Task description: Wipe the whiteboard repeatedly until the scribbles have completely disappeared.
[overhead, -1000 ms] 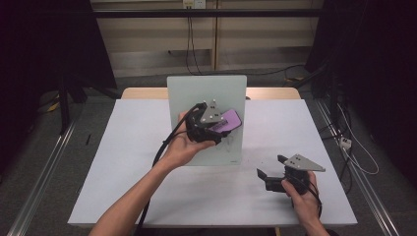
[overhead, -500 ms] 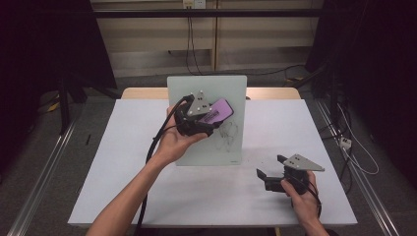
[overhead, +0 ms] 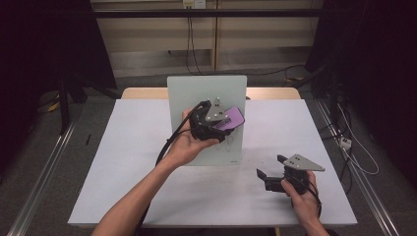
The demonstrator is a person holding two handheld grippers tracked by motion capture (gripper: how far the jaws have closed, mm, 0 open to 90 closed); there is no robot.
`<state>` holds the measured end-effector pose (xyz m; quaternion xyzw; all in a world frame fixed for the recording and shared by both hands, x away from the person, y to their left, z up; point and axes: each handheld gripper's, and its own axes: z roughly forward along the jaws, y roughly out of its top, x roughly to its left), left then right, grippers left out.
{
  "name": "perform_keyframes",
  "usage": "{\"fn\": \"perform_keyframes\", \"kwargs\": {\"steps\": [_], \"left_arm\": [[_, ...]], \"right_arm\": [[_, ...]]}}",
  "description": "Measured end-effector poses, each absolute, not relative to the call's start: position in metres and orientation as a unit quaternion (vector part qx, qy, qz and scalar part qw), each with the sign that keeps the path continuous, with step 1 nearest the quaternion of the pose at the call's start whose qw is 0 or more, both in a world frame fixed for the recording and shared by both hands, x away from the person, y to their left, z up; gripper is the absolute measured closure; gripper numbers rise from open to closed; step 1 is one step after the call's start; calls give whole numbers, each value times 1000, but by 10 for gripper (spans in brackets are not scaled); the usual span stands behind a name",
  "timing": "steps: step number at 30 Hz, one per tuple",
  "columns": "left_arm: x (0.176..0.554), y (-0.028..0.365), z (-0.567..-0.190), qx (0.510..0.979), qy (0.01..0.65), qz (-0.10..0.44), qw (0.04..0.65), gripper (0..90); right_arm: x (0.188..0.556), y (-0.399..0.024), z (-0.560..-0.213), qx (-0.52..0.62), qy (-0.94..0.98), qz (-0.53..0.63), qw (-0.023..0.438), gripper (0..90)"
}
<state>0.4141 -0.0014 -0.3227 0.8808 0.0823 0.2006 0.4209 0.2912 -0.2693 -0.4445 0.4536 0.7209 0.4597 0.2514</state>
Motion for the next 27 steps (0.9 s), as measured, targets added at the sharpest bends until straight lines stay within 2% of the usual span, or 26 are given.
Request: {"fn": "perform_keyframes", "kwargs": {"steps": [7,11,24,27], "left_arm": [[403,-11,-354,897,68,175,400,409],[401,-12,-360,898,69,171,398,409],[414,20,-321,876,99,206,424,410],[414,21,-322,874,101,208,427,409]], "right_arm": [[291,-269,-444,456,720,459,252,74],[291,-269,-444,455,721,459,251,74],[291,-269,-445,456,720,459,252,74],[291,-269,-445,455,721,459,252,74]]}}
